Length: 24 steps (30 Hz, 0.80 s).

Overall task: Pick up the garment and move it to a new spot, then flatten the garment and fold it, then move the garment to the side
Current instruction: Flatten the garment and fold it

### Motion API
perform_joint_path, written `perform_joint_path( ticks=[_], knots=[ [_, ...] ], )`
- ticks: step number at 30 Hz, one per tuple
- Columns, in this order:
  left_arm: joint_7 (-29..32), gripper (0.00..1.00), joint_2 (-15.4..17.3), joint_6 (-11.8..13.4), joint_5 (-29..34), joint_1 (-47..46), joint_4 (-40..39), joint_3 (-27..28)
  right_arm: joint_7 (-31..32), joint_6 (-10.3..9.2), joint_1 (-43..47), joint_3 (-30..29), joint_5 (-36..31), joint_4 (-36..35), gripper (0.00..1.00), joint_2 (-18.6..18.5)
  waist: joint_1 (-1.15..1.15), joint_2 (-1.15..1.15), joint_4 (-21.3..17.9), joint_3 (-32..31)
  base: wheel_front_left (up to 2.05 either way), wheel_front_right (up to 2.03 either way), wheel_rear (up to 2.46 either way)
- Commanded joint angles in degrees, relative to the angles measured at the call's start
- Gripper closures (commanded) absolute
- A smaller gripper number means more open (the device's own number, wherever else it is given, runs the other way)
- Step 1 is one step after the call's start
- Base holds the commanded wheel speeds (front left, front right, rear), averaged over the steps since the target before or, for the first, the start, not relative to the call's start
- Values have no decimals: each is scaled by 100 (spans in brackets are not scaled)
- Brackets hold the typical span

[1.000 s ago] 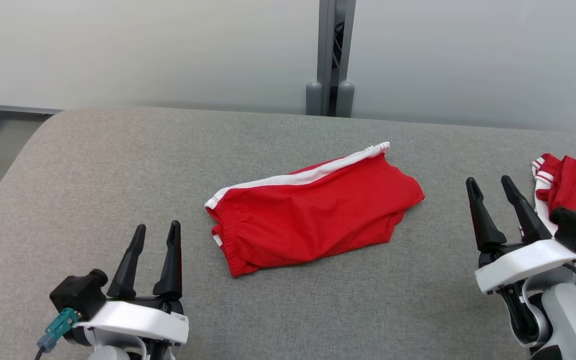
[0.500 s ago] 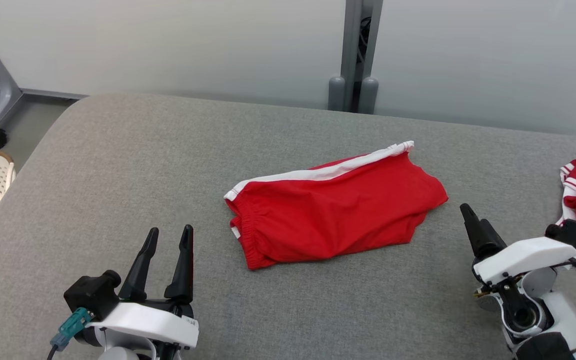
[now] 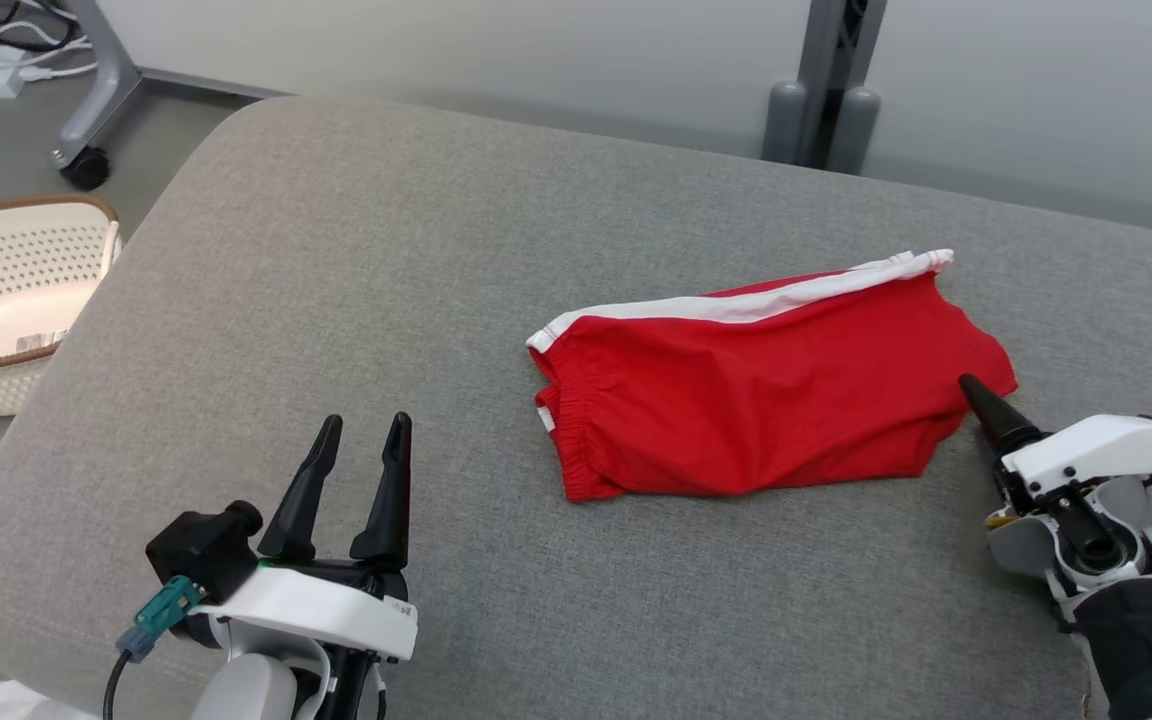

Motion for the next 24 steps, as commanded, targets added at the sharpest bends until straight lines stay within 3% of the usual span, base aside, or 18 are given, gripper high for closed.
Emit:
perform_joint_path(
  ticks=[1,11,24],
  knots=[
    [-15,0,25,22,-65,-126,-25,-14,13,13,-159,-59,20,142,0,-105,0,0,200,167,0,0,0],
    [-15,0,24,74,-171,-322,-82,-131,-42,13,-755,-199,-31,1411,0,-294,0,0,573,485,0,0,0],
    [-15,0,23,117,-233,-397,-127,-190,288,13,-1089,-280,160,1747,0,-160,0,0,792,640,0,0,0]
  ],
)
